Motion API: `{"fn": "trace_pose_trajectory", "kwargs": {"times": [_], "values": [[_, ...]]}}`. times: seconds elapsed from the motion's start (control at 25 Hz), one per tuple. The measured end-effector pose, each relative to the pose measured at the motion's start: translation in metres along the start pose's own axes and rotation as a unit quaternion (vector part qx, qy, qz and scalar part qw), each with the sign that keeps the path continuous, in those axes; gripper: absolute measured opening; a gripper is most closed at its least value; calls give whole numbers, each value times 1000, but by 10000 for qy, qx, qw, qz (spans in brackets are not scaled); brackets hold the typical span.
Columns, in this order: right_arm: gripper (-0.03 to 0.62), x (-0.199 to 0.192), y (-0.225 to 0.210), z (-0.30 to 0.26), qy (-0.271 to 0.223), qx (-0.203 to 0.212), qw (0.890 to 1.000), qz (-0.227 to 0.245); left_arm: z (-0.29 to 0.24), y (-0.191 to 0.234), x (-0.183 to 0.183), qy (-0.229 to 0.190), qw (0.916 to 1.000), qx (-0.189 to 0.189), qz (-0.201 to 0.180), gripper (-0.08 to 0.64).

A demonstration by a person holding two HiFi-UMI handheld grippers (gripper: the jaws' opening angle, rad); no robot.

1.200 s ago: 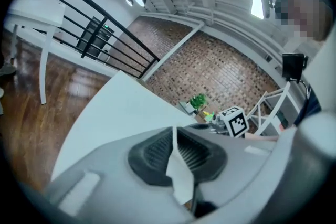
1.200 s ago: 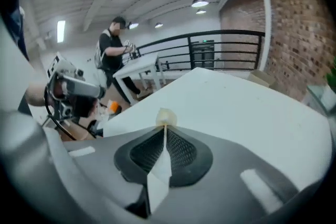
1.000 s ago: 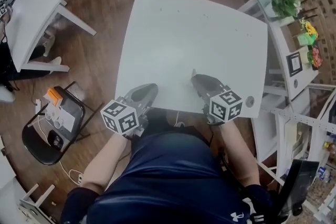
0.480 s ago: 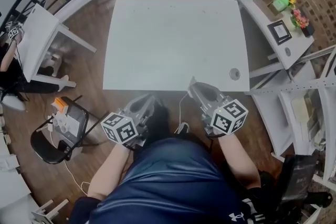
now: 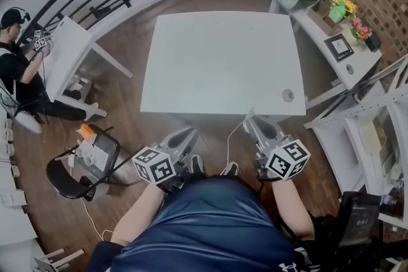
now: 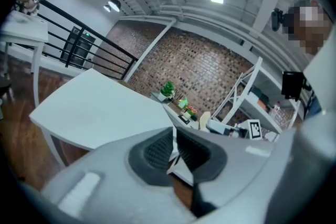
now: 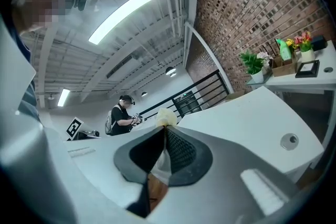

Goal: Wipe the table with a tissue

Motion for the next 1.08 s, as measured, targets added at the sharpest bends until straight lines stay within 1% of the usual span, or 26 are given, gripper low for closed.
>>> {"fn": "trace_pose_trajectory", "kwargs": {"times": [0.16,0.36,0.6,0.8,1.08], "values": [[20,3,15,-10,-56,-79,9999,107,19,10,1,-88,9999,-60,49,20],[20,7,32,-24,-5,-164,9996,231,40,37,4,-188,9996,26,197,20],[20,21,49,-35,-123,-258,9988,400,52,52,20,-297,9994,-99,147,20],[20,33,59,-47,-303,-240,9987,344,50,58,34,-312,9992,-243,52,20],[20,38,66,-50,-495,-104,9986,159,49,62,40,-273,9991,-333,-53,20]]}}
Point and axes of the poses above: the fingertips, and each gripper's own axes: z backward along the fingers, y to its left, x out of its top, the point moved 9 cm from there along z, backward along the fingers, and after that the axes turned 4 degrees about z, right-handed, at the moved point
